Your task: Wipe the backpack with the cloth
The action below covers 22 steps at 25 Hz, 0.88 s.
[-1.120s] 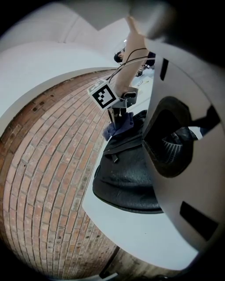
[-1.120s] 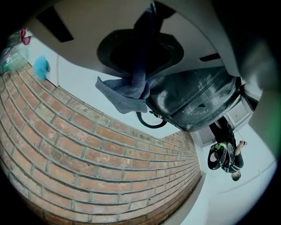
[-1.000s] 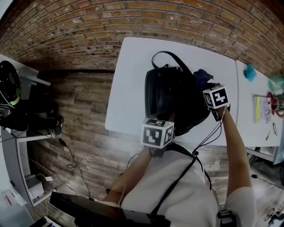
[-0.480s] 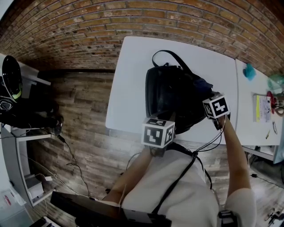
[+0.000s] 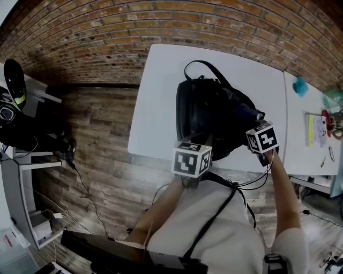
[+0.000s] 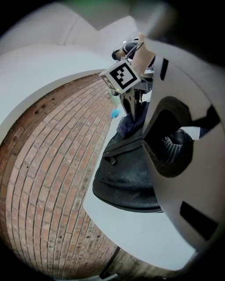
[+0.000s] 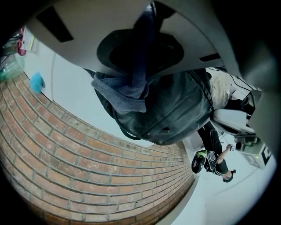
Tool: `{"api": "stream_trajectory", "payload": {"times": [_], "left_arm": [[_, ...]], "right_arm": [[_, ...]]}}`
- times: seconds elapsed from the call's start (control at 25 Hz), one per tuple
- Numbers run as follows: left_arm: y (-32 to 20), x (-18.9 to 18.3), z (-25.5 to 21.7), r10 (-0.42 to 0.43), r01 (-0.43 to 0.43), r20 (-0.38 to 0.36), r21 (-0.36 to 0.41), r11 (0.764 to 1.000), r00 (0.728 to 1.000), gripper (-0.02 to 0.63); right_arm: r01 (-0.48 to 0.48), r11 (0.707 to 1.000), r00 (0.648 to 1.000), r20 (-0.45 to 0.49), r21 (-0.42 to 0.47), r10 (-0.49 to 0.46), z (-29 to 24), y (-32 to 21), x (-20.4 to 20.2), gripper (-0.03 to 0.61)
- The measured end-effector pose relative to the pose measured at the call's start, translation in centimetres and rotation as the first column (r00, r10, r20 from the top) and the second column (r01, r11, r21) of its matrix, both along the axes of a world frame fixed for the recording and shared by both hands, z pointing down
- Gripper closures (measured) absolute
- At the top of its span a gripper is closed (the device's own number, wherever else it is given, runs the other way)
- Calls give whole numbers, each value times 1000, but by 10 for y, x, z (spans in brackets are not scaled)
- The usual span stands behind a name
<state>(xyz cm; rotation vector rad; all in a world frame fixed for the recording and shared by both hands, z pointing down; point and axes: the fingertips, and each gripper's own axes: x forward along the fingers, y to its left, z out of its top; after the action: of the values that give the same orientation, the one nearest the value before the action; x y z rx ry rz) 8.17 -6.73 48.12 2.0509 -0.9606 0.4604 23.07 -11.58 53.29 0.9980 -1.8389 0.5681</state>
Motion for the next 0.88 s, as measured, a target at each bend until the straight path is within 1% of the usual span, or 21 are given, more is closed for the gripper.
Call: {"api": "stream_trajectory", "payload": {"times": [0.32, 0.6, 0.88], "left_arm": [[2, 4, 0, 13, -13, -3, 5, 1000, 1000, 611], [2, 7, -1, 25, -25, -4, 6, 1000, 1000, 610], [2, 9, -1, 30, -30, -5, 5, 1000, 1000, 611]], "right_arm": [[23, 1000, 1000, 12, -6, -23, -6, 21, -7, 531], [19, 1000, 1000, 6, -4, -19, -10, 38, -9, 531], [29, 999, 1000, 12, -25, -29, -13, 56, -10, 531]]}}
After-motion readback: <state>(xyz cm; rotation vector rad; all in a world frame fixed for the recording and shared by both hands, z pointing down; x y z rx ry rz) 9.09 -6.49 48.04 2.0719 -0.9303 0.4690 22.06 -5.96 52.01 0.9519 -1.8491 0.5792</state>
